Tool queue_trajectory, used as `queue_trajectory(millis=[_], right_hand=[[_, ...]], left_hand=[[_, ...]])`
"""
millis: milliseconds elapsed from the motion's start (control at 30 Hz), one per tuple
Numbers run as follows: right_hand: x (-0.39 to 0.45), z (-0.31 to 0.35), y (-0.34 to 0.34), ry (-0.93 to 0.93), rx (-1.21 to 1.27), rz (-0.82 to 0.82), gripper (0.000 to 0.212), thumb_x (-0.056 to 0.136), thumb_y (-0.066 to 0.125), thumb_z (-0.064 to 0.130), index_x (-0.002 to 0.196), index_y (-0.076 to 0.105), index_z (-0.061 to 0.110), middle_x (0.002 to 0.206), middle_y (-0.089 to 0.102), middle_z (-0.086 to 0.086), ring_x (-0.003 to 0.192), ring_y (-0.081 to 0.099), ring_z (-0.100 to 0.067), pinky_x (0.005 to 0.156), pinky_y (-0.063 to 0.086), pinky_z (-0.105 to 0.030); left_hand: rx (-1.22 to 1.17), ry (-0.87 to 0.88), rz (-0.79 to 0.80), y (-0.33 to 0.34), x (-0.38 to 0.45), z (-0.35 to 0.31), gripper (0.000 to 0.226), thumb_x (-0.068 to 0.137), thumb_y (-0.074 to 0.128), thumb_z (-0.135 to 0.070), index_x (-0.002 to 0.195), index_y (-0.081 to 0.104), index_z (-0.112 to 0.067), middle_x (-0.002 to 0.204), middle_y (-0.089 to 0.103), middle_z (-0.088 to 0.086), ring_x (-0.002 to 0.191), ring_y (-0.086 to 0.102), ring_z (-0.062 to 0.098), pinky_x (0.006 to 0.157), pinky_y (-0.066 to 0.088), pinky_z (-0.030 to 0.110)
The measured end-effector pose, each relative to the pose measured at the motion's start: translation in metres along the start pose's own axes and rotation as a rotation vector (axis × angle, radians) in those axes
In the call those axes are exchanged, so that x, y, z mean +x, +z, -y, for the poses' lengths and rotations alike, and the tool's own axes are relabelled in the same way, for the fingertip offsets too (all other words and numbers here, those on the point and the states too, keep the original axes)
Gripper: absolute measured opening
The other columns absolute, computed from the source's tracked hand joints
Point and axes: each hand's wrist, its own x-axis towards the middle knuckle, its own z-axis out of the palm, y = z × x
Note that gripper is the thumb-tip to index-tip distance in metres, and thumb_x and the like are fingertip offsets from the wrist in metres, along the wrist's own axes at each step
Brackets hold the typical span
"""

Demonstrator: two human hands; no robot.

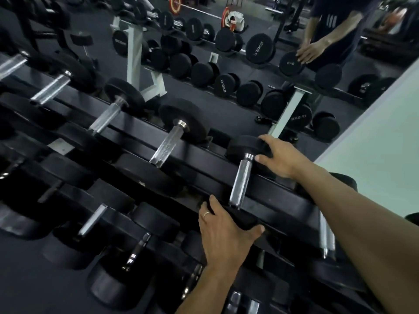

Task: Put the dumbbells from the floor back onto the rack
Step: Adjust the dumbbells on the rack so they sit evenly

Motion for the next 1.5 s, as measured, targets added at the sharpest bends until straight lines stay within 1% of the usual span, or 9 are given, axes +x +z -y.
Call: queue_trajectory(millis=[133,333,800,967,1133,1267,1333,1400,1500], right_hand=[[0.01,-0.011,0.0,-0.037,0.022,0.019,0.051,0.096,0.058,0.033,0.142,0.038,0.023,0.116,0.063,-0.013,0.103,0.06,-0.032,0.093,0.05,-0.043],[0.011,-0.02,0.002,-0.065,0.06,0.014,0.046,0.096,0.059,0.034,0.137,0.04,0.024,0.109,0.063,-0.013,0.095,0.061,-0.032,0.087,0.052,-0.043],[-0.003,-0.014,0.008,-0.093,0.01,-0.111,0.042,0.098,0.057,0.03,0.135,0.044,0.015,0.1,0.063,-0.009,0.102,0.06,-0.036,0.091,0.044,-0.044],[-0.006,-0.017,0.011,-0.073,-0.015,-0.141,0.043,0.099,0.055,0.031,0.136,0.043,0.013,0.095,0.063,-0.008,0.1,0.061,-0.035,0.087,0.042,-0.04],[-0.007,-0.019,0.013,-0.05,0.021,-0.147,0.043,0.098,0.056,0.032,0.136,0.043,0.016,0.111,0.066,-0.01,0.105,0.06,-0.034,0.09,0.041,-0.041],[-0.005,-0.019,0.017,-0.019,0.087,-0.135,0.046,0.098,0.055,0.031,0.139,0.04,0.017,0.12,0.062,-0.011,0.108,0.059,-0.034,0.092,0.046,-0.042],[-0.01,-0.023,0.019,-0.018,0.12,-0.123,0.054,0.097,0.055,0.031,0.144,0.034,0.015,0.133,0.055,-0.013,0.116,0.055,-0.034,0.096,0.046,-0.045],[-0.022,-0.031,0.017,-0.045,0.107,-0.127,0.063,0.095,0.057,0.033,0.149,0.028,0.015,0.146,0.043,-0.012,0.123,0.051,-0.035,0.101,0.044,-0.046],[-0.045,-0.058,0.005,-0.069,0.025,-0.175,0.069,0.094,0.058,0.034,0.151,0.025,0.017,0.155,0.032,-0.01,0.134,0.042,-0.035,0.107,0.039,-0.045]], left_hand=[[-0.015,0.001,-0.039,0.012,0.003,0.001,0.128,0.055,0.083,-0.057,0.15,0.006,-0.017,0.154,0.014,0.011,0.142,0.017,0.027,0.114,0.03,0.034],[0.031,0.025,-0.061,0.015,0.002,0.0,0.129,0.056,0.082,-0.058,0.151,0.003,-0.021,0.153,0.012,0.005,0.141,0.017,0.024,0.11,0.038,0.037],[0.05,0.083,0.016,0.001,0.011,0.006,0.129,0.056,0.08,-0.058,0.152,0.006,-0.016,0.151,0.015,0.002,0.14,0.02,0.02,0.102,0.028,0.021],[0.108,0.094,0.064,-0.007,0.017,0.009,0.129,0.055,0.079,-0.062,0.152,0.006,-0.019,0.15,0.017,0.003,0.138,0.024,0.021,0.105,0.033,0.027],[0.11,0.102,0.055,-0.004,0.015,0.008,0.131,0.053,0.079,-0.064,0.152,0.005,-0.02,0.151,0.016,0.002,0.139,0.024,0.02,0.107,0.034,0.029],[0.278,0.119,0.004,-0.007,0.012,0.004,0.129,0.052,0.073,-0.073,0.151,0.009,-0.02,0.151,0.027,0.006,0.136,0.035,0.023,0.103,0.041,0.035],[0.374,0.146,-0.036,-0.007,0.009,0.0,0.128,0.056,0.069,-0.076,0.151,0.008,-0.016,0.156,0.023,0.01,0.143,0.026,0.026,0.111,0.033,0.038],[0.474,0.242,-0.092,-0.005,0.003,-0.005,0.123,0.065,0.062,-0.077,0.153,0.006,-0.012,0.161,0.01,0.013,0.15,0.004,0.027,0.122,0.011,0.041],[0.503,0.456,-0.202,0.011,-0.015,-0.019,0.108,0.074,0.047,-0.077,0.152,0.017,-0.008,0.161,0.01,0.013,0.15,-0.006,0.025,0.121,-0.007,0.041]])
